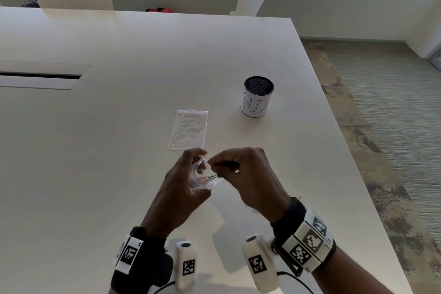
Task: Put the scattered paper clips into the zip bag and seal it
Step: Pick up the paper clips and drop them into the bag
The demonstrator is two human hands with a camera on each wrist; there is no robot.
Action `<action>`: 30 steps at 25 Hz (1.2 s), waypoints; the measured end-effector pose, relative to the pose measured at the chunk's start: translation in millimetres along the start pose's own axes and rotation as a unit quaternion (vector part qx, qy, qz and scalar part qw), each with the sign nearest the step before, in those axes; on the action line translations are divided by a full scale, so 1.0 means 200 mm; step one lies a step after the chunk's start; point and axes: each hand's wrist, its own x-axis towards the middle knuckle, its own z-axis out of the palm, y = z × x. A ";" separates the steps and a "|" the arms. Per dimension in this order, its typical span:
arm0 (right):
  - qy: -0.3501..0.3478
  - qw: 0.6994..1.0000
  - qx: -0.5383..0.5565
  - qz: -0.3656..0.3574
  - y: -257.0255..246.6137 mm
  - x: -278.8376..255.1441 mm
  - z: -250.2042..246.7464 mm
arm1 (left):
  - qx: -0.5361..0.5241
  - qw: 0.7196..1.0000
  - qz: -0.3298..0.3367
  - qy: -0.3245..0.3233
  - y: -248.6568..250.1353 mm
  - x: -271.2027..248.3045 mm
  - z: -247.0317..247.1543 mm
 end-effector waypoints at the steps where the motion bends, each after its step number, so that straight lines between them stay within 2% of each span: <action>1: 0.012 1.000 0.004 0.002 0.01 0.00 -0.03 | -0.001 1.000 0.001 0.001 0.00 0.00 0.00; 3: 0.036 0.999 -0.017 0.014 0.07 0.00 -0.10 | -0.007 1.000 -0.001 0.001 0.00 0.00 0.00; 5: 0.022 0.995 -0.084 0.037 0.16 -0.03 -0.19 | -0.011 1.000 -0.001 0.001 0.00 0.00 -0.01; 8: -0.119 0.970 -0.195 0.089 0.29 -0.10 -0.30 | -0.014 1.000 0.003 0.002 -0.01 0.00 0.00; 10: -0.208 0.946 -0.229 0.100 0.32 -0.15 -0.32 | -0.014 1.000 0.002 0.002 -0.01 0.00 0.01; 13: -0.271 0.923 -0.265 0.066 0.33 -0.19 -0.27 | -0.009 1.000 0.003 0.003 -0.01 0.00 0.02; 16: -0.268 0.925 -0.267 0.027 0.37 -0.19 -0.22 | -0.008 1.000 0.005 0.005 -0.01 0.00 0.02; 22: -0.206 0.945 -0.252 -0.041 0.37 -0.20 -0.14 | -0.006 1.000 0.007 0.007 -0.02 -0.01 0.02; 30: -0.200 0.928 -0.314 -0.019 0.34 -0.18 -0.11 | -0.009 1.000 0.009 0.008 -0.01 -0.01 0.02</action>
